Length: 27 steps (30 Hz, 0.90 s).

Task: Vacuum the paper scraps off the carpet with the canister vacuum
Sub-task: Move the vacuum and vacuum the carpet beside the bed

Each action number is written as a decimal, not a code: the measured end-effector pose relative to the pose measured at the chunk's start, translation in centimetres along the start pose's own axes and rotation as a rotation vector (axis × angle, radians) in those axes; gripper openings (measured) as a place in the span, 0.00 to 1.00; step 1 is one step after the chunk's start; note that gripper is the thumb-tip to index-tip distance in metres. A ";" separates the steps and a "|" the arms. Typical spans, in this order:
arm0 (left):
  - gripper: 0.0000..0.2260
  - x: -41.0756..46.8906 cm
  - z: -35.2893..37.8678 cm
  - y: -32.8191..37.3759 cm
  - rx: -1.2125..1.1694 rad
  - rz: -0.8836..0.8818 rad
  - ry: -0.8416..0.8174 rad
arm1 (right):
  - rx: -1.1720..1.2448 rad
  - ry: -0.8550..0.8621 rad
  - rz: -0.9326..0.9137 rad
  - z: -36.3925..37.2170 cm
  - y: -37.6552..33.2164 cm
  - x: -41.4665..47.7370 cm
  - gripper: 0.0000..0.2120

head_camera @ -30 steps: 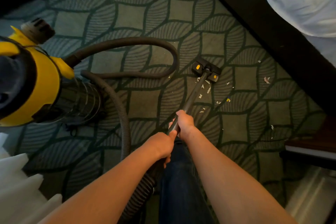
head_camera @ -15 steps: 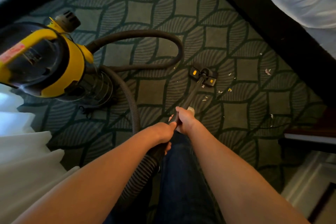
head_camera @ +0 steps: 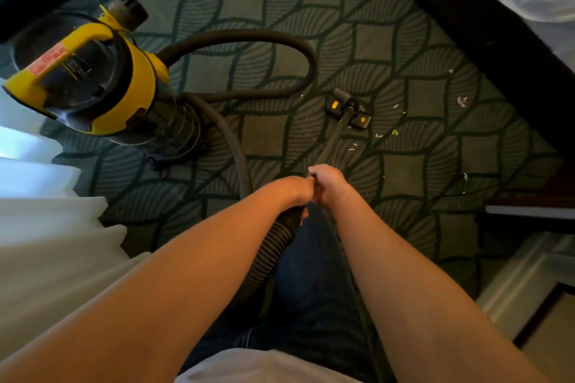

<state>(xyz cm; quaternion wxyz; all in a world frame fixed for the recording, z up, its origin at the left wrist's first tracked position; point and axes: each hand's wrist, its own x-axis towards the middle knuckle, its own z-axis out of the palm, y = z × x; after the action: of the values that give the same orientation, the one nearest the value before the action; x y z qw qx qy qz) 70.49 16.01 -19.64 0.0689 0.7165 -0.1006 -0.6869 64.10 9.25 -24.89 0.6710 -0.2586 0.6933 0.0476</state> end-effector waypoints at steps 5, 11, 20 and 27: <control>0.28 -0.1 1.1 -1.7 0.008 -0.036 0.019 | -0.001 -0.047 0.037 -0.4 1.5 -0.8 0.13; 0.27 0.2 1.7 -1.2 -0.071 -0.083 0.034 | -0.051 -0.079 0.064 -1.2 0.8 -0.9 0.10; 0.29 -0.6 4.4 2.5 -0.140 -0.069 -0.059 | 0.126 -0.048 0.046 -6.0 0.1 -2.2 0.21; 0.27 -0.9 3.8 5.3 0.152 -0.019 0.085 | 0.367 -0.191 0.120 -8.0 0.0 -3.4 0.17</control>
<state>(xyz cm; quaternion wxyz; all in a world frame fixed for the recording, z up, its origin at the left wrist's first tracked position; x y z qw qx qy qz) 66.38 11.27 -17.68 0.0120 0.7492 -0.1427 -0.6467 56.71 6.97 -20.84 0.7655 -0.0848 0.6377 -0.0152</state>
